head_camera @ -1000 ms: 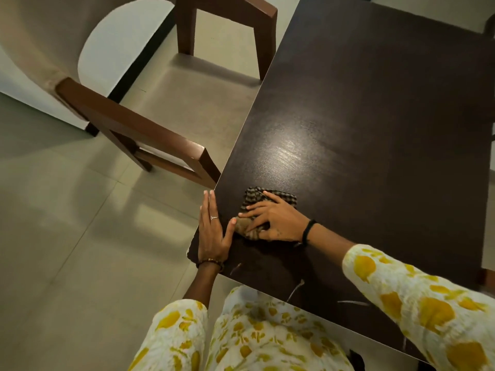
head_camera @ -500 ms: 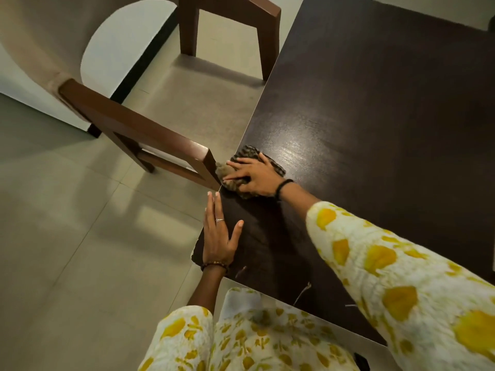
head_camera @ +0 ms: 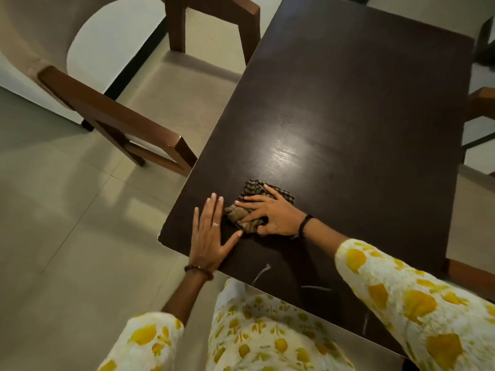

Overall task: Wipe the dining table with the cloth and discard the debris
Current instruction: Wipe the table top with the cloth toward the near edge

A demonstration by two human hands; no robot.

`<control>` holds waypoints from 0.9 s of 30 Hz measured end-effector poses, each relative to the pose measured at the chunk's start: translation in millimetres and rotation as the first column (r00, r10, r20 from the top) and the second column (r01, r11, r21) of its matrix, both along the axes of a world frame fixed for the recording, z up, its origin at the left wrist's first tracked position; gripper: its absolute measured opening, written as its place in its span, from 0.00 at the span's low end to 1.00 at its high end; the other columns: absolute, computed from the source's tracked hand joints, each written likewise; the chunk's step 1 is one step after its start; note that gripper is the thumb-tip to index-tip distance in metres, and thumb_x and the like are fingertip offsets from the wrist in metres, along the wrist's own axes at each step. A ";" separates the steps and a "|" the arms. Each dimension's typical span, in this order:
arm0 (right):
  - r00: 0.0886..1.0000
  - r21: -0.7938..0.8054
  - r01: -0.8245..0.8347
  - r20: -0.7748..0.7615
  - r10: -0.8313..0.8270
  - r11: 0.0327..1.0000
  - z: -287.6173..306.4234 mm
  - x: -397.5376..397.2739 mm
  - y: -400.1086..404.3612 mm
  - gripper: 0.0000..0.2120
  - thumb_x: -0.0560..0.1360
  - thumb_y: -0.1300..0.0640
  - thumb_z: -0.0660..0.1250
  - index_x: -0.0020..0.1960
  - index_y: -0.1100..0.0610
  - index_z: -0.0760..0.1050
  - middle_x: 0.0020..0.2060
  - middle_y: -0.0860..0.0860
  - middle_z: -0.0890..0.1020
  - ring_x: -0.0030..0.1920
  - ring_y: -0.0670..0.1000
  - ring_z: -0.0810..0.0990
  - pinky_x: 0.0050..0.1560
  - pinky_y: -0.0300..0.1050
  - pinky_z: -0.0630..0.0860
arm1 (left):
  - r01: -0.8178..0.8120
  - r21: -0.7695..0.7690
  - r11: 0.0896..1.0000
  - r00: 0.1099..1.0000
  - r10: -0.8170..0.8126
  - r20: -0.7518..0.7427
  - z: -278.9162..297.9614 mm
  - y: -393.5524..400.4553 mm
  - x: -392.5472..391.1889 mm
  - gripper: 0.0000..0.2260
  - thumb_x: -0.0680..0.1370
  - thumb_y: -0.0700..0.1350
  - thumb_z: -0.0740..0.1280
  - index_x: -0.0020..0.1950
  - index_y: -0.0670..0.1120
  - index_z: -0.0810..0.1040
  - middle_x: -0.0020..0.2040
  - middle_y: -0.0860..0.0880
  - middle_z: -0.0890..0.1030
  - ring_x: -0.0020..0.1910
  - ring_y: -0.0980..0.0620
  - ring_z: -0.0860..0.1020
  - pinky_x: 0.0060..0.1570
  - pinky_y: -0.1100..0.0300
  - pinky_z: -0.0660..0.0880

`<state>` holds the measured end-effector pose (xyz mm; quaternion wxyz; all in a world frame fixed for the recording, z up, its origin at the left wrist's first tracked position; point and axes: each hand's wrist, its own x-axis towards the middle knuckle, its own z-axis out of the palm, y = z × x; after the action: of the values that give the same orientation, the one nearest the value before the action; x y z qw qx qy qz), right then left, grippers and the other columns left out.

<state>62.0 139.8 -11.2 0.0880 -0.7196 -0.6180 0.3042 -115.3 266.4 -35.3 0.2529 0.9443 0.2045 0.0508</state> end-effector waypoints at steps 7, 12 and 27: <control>0.987 -0.094 0.143 -0.060 -0.149 0.985 11.6 16.6 -163.6 0.23 0.70 0.51 0.64 0.64 0.39 0.70 0.70 0.34 0.54 0.72 0.39 0.48 0.71 0.56 0.31 | 0.055 0.059 0.997 0.979 -0.043 -0.198 -6.8 -111.3 -23.5 0.35 0.76 0.66 0.48 0.75 0.44 0.52 0.75 0.44 0.53 0.74 0.46 0.53 0.71 0.47 0.45; 0.983 -0.122 0.155 -0.082 -0.165 0.980 13.3 22.2 -184.7 0.23 0.71 0.53 0.64 0.64 0.39 0.70 0.69 0.34 0.54 0.71 0.39 0.47 0.71 0.60 0.33 | 0.001 0.100 0.995 0.959 0.027 -0.282 -6.7 -118.2 -18.6 0.36 0.76 0.67 0.46 0.74 0.42 0.54 0.74 0.43 0.57 0.73 0.46 0.53 0.71 0.46 0.47; 0.994 0.043 0.104 0.017 -0.105 0.994 5.3 14.9 -99.1 0.20 0.73 0.54 0.65 0.63 0.42 0.72 0.73 0.41 0.61 0.73 0.45 0.55 0.70 0.57 0.37 | -0.027 0.183 0.983 0.963 0.074 -0.259 -7.5 -134.3 -16.4 0.34 0.77 0.64 0.44 0.74 0.42 0.54 0.74 0.43 0.57 0.73 0.47 0.53 0.70 0.46 0.45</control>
<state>76.9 40.7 -5.9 0.1130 -0.7520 -0.5864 0.2789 -131.7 132.1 -42.7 0.1368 0.9558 0.2552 -0.0510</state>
